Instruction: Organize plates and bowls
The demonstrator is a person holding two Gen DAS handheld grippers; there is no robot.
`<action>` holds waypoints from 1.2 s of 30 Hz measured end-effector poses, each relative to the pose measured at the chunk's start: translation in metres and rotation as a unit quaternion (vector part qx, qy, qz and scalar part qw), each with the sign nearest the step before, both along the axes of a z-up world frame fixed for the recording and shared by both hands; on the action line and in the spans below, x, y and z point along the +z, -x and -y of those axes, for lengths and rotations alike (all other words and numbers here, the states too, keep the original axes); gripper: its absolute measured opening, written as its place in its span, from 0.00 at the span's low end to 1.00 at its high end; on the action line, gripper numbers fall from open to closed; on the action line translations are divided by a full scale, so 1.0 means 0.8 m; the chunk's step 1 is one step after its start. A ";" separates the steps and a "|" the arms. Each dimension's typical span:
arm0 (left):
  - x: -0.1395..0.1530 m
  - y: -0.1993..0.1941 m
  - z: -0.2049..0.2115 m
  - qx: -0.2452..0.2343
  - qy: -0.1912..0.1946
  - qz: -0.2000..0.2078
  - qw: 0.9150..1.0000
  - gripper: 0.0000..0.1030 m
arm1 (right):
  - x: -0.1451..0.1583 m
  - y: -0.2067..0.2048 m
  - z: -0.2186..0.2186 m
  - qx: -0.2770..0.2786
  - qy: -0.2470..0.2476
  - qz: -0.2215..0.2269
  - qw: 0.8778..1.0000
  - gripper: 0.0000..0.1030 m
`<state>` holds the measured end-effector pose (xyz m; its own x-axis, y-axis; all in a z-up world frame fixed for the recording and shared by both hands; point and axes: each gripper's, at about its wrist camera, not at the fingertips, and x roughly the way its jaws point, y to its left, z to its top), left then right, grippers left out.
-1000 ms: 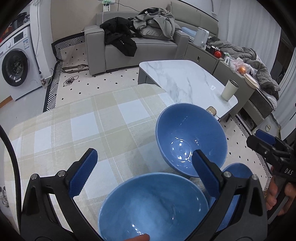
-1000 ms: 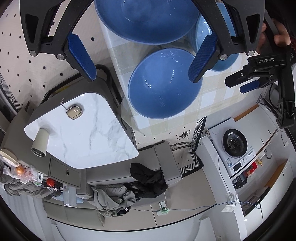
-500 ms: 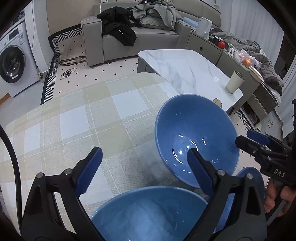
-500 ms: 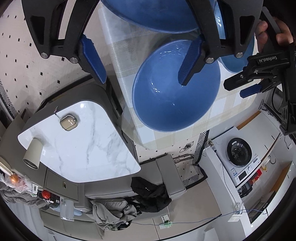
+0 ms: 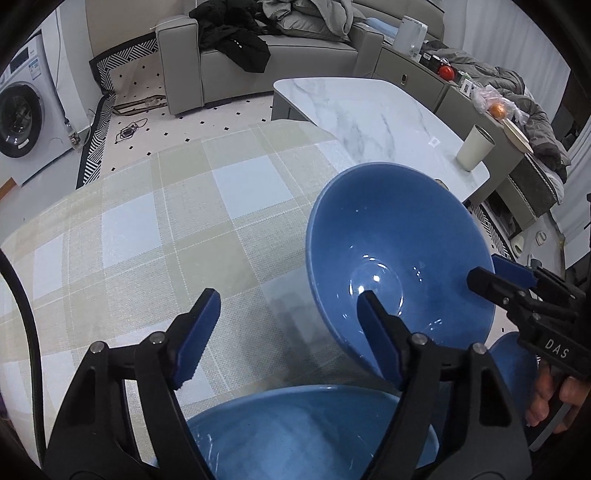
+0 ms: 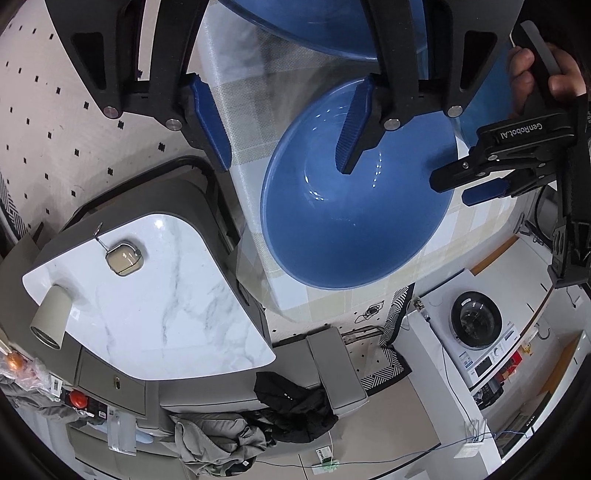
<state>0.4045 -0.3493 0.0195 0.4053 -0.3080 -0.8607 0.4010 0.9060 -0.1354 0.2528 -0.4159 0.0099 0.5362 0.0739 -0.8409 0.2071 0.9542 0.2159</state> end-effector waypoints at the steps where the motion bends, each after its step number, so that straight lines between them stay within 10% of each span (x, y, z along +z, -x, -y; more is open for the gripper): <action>1: 0.001 0.001 0.000 -0.002 0.002 0.001 1.000 0.69 | 0.000 0.000 0.000 0.001 0.001 -0.001 1.000 0.54; 16: 0.005 0.019 0.012 -0.038 0.021 0.012 0.999 0.15 | -0.008 -0.003 -0.013 0.013 0.030 -0.008 0.999 0.20; 36: 0.040 0.045 0.018 -0.033 0.014 0.050 0.998 0.15 | 0.018 0.014 -0.014 0.013 0.038 0.031 0.999 0.19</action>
